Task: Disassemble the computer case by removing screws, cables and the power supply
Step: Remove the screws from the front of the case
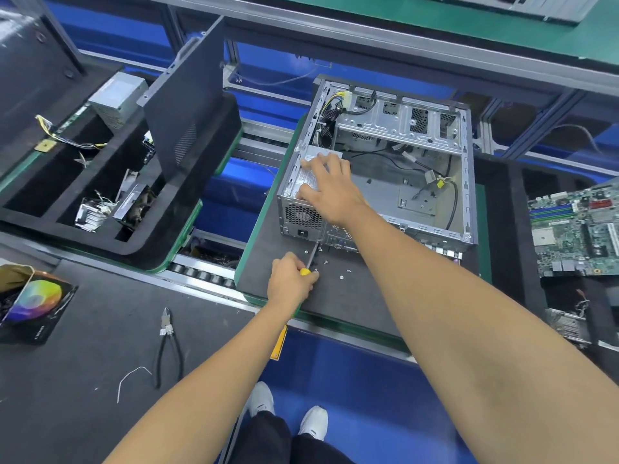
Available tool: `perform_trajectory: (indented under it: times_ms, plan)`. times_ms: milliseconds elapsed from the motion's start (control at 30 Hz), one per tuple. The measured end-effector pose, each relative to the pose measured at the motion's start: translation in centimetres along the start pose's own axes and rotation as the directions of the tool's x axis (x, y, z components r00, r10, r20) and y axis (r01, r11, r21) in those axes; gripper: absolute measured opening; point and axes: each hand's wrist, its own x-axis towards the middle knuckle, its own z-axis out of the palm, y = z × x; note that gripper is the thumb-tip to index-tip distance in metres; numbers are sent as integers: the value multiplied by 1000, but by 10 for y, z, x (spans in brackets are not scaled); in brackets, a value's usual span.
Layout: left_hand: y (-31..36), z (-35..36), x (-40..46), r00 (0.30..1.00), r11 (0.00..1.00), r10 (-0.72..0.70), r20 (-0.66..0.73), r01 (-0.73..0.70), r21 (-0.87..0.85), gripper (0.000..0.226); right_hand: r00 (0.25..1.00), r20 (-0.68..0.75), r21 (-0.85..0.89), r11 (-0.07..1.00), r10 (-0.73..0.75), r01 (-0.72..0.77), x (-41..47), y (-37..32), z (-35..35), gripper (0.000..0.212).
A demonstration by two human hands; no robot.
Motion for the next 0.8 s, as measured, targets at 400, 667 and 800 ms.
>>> perform_trajectory:
  times_ms: [400,667,800]
  plan:
    - [-7,2,-3,986,884,-98,132,147,-445,35,1000,13,-16,1000,-6,6,-2,-3,-1,54]
    - [-1,-6,3,997,989,-27,72,37,-147,56,1000,11,-23,1000,-7,7,-1,-3,-2,56]
    - [-6,-5,3,990,953,-107,93,129,-273,37,1000,15,-26,1000,-3,3,-1,-3,-2,56]
